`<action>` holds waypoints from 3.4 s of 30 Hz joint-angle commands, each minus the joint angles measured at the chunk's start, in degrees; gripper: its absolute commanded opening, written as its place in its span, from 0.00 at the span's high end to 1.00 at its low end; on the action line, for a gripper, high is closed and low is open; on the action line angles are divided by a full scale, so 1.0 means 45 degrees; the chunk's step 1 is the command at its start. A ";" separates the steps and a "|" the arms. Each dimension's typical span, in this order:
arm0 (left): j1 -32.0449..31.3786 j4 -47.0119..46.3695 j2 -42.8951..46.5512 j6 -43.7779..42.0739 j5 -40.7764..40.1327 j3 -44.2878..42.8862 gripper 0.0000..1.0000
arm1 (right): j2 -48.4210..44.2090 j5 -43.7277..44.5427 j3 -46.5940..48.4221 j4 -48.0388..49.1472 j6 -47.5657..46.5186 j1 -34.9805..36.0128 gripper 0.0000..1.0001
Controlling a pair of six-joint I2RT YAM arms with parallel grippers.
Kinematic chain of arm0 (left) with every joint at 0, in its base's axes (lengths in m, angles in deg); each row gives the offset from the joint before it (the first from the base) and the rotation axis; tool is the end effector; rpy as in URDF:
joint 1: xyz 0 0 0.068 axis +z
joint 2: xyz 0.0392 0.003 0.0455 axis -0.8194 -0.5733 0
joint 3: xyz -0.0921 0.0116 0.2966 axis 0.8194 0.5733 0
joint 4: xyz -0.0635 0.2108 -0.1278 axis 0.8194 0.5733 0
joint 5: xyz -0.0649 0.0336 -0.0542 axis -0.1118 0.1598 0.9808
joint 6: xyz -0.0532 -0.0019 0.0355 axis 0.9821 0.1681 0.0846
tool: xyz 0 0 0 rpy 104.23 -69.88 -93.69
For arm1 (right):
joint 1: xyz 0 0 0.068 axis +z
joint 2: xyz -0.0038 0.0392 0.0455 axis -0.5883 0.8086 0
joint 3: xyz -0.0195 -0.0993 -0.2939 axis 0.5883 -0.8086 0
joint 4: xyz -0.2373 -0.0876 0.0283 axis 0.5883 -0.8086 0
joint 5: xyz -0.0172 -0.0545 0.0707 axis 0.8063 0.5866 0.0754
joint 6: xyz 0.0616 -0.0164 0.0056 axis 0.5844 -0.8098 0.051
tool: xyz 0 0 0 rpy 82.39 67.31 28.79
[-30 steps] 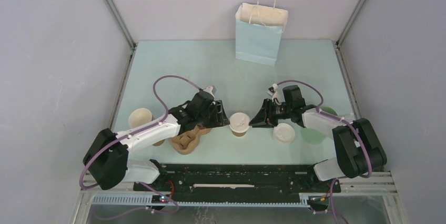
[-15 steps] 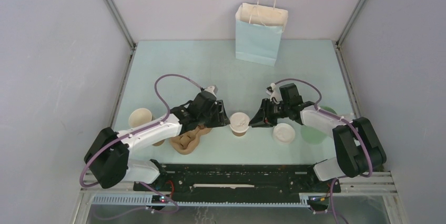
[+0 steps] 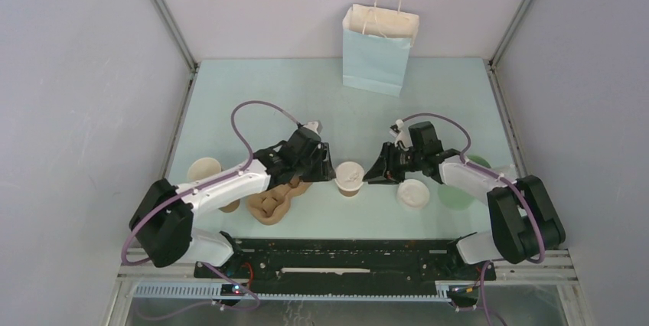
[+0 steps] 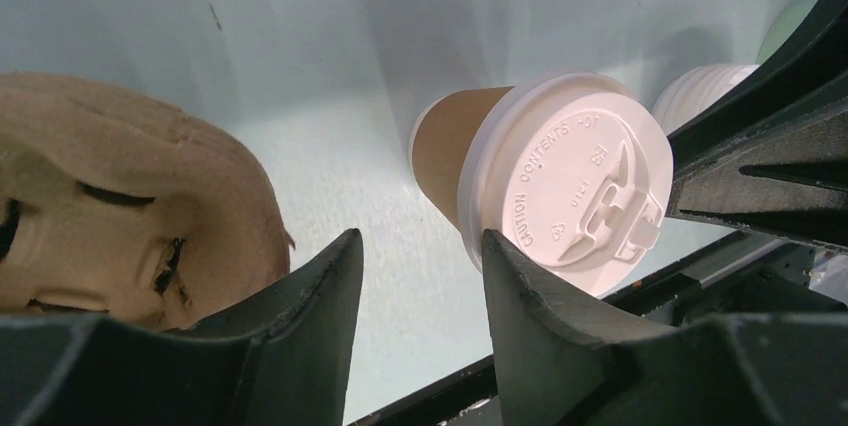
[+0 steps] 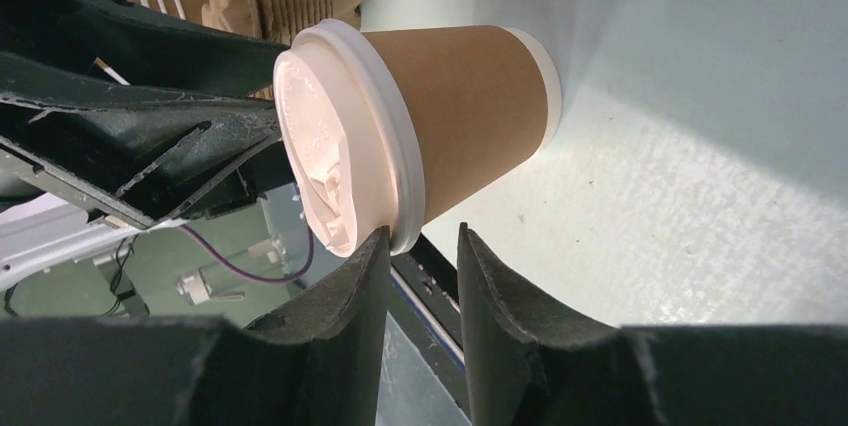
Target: Pack the takeout coffee
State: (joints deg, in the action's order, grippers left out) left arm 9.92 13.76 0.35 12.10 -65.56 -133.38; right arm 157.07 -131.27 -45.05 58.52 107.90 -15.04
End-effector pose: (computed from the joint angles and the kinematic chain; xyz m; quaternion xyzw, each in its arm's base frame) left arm 0.1943 -0.1936 0.2540 0.0230 0.9357 -0.2345 0.2626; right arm 0.2305 0.1254 0.2123 -0.0158 0.8783 0.4639 0.1147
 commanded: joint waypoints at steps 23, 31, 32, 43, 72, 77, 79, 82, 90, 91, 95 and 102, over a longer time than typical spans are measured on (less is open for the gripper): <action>-0.0523 0.2070 -0.0453 -0.1493 -0.1509 -0.2396 0.44 | -0.0850 0.1637 0.0429 -0.0759 -0.0317 -0.0095 0.59; -0.0362 0.2890 0.0159 -0.2693 -0.1550 -0.3674 0.40 | -0.1612 0.2189 0.1692 -0.2504 -0.0691 0.0149 0.54; -0.0336 0.2950 0.0397 -0.2776 -0.1583 -0.3690 0.39 | -0.1756 0.2419 0.1921 -0.2843 -0.0805 0.0248 0.51; -0.0164 0.2883 0.5748 -0.4789 -0.1087 -0.3571 0.20 | -0.2096 0.7850 0.4687 -0.6239 -0.2720 0.3620 0.00; -0.0107 0.6331 1.0886 -0.4925 -0.0312 -0.3282 0.10 | 0.3465 1.2310 1.0013 -1.0428 -0.1966 0.7441 0.05; -0.0114 0.6329 1.0813 -0.4915 -0.0287 -0.3264 0.09 | 0.3608 1.2488 0.9994 -1.0341 -0.1914 0.7381 0.03; -0.0104 0.6340 1.0800 -0.4886 -0.0285 -0.3225 0.09 | 0.3594 1.2518 0.9924 -1.0270 -0.1927 0.7301 0.03; -0.0108 0.6329 1.0814 -0.4805 -0.0277 -0.3146 0.09 | 0.3632 1.2479 0.9829 -1.0115 -0.2055 0.7234 0.04; -0.0113 0.6332 1.0810 -0.4685 -0.0346 -0.2988 0.09 | 0.3843 1.2498 0.9808 -0.9860 -0.2079 0.7201 0.03; -0.0109 0.6337 1.0796 -0.4673 -0.0346 -0.2999 0.09 | 0.3843 1.2472 0.9808 -0.9812 -0.2086 0.7196 0.03; -0.0109 0.6330 1.0751 -0.4642 -0.0364 -0.2990 0.09 | 0.3853 1.2558 0.9809 -0.9774 -0.2062 0.7194 0.06; -0.0104 0.6387 1.0707 -0.4626 -0.0379 -0.2978 0.08 | 0.3856 1.2956 0.9808 -0.9890 -0.1991 0.7222 0.11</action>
State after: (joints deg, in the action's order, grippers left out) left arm 9.20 42.80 49.29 -8.73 -67.55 -146.98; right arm 174.40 -75.43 -1.86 13.49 97.93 17.57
